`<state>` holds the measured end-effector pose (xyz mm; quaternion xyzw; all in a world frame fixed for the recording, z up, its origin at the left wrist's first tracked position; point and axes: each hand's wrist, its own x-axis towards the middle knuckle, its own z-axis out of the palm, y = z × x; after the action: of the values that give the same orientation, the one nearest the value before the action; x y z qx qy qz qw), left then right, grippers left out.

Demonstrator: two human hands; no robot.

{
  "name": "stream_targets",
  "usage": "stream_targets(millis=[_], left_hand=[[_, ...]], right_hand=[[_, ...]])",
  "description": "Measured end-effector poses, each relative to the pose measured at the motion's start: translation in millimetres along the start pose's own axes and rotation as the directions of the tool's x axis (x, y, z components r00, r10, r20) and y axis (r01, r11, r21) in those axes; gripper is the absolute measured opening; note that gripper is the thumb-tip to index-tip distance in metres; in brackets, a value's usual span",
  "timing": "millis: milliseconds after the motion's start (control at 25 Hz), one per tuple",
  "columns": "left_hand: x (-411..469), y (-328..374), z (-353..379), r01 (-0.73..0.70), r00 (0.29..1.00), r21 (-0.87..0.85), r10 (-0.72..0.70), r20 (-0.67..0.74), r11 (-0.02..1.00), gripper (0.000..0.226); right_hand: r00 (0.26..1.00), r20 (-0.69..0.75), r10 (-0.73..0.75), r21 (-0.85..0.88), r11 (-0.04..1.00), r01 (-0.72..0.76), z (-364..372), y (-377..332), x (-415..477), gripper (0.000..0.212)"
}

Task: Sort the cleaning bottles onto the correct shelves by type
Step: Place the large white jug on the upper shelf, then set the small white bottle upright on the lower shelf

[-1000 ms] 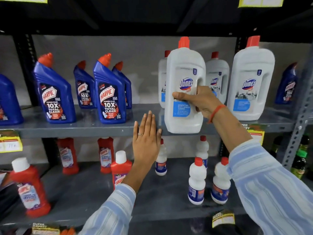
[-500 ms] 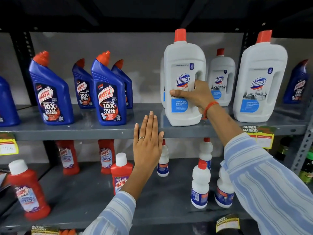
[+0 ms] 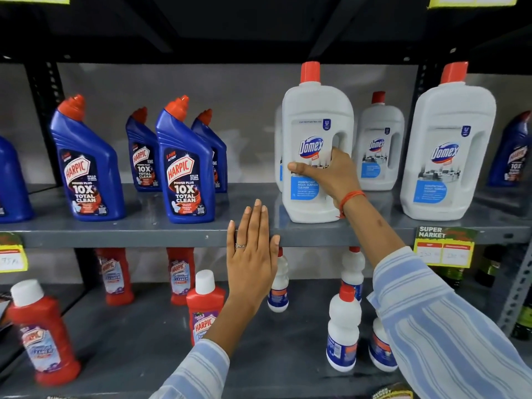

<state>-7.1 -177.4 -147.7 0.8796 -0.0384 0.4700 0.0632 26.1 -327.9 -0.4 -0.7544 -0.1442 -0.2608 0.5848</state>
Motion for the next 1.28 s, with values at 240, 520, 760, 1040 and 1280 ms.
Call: stream_targets(millis=[240, 520, 760, 1040, 1280], left_hand=[[2.1, 1.4, -3.4, 0.0, 1.0, -0.003, 0.0, 0.008, 1.0, 0.061], [2.2, 1.0, -4.2, -0.007, 1.0, -0.027, 0.007, -0.012, 1.0, 0.062], [1.6, 0.3, -2.8, -0.007, 1.0, -0.062, 0.006, -0.02, 0.998, 0.062], [-7.4, 0.7, 8.3, 0.01, 0.99, -0.108, -0.025, -0.137, 0.994, 0.054], [-79.9, 9.1, 48.9, -0.045, 0.993, -0.214, 0.021, -0.113, 0.976, 0.059]], right_hand=[[1.0, -0.012, 0.0, -0.027, 1.0, 0.0, 1.2, -2.9, -2.1, 0.057], [0.999, -0.041, -0.001, -0.071, 0.998, -0.002, 3.9, -4.4, -3.7, 0.057], [1.0, -0.026, 0.005, -0.056, 0.998, -0.006, 3.0, -3.4, -3.1, 0.058], [0.987, -0.152, -0.044, -0.128, 0.992, 0.024, 1.8, -4.0, -30.4, 0.05], [0.875, -0.418, -0.244, -0.045, 0.968, 0.248, 24.3, 78.9, -130.0, 0.047]])
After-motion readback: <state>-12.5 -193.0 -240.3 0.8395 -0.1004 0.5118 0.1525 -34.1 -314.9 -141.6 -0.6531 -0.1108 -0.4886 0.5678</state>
